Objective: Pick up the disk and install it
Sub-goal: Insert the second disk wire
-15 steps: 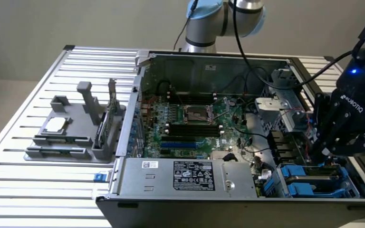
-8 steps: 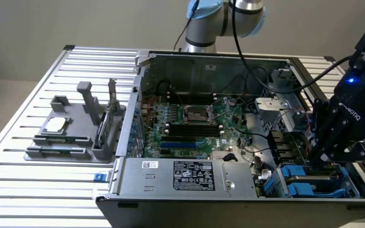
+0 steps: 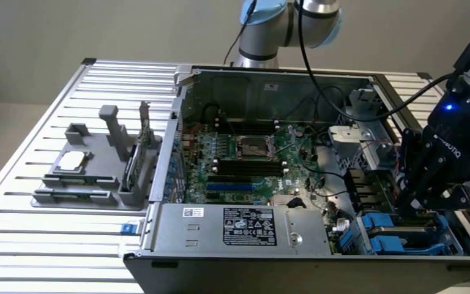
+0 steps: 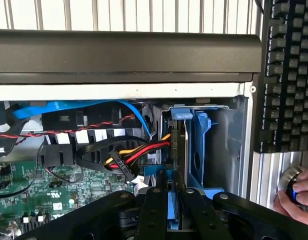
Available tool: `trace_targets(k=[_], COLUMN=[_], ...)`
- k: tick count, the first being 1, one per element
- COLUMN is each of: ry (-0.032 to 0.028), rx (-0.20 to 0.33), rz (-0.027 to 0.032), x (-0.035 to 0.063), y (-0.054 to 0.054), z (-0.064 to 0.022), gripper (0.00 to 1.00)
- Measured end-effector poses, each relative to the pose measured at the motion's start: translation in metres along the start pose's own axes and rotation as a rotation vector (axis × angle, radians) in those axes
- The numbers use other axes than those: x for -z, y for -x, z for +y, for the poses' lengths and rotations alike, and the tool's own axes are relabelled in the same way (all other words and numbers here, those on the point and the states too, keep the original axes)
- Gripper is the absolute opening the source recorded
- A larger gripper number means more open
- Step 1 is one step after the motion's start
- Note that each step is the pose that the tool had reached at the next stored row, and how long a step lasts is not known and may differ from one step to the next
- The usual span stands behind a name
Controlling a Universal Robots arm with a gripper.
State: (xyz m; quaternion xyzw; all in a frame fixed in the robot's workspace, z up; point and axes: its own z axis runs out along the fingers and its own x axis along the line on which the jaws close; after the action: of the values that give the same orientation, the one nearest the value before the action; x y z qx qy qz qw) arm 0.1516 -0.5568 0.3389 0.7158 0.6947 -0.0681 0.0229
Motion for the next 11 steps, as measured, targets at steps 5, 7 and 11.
trace_targets(k=[5,7,11], ry=[0.0008,0.0015,0.0053], rx=[0.0,0.0,0.001], rz=[0.0002,0.0003,0.0021], x=[-0.0001,-0.0002,-0.0006], y=[0.0011,0.0018,0.0021], z=[0.0,0.0,0.0], gripper=[0.16,0.16,0.16])
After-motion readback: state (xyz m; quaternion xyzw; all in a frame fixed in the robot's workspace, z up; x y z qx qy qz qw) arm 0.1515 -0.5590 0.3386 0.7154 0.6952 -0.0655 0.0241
